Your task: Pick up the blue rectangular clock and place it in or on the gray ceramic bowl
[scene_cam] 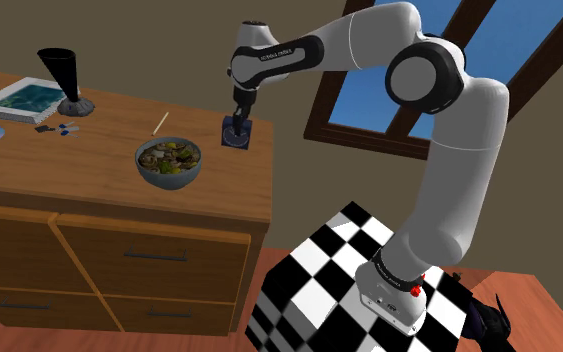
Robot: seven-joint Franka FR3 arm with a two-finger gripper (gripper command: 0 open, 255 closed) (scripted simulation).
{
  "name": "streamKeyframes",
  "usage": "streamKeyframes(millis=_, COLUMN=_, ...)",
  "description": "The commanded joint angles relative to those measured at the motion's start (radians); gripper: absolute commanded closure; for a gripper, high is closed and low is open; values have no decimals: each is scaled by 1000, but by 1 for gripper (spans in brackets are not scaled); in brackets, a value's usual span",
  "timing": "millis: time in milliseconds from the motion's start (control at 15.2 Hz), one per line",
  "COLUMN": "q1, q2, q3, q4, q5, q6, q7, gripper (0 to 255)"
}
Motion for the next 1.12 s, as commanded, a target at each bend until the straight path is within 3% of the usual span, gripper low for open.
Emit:
streamKeyframes(millis=0, q1=0, q2=-10, q3=0, q4=14, q5=0, q6=-24, q7=0, gripper=255)
streamKeyframes(millis=1056, q1=0, q2=-67, q3=0, q4=149, q5=-1, q6=-216, q7=1, gripper=255)
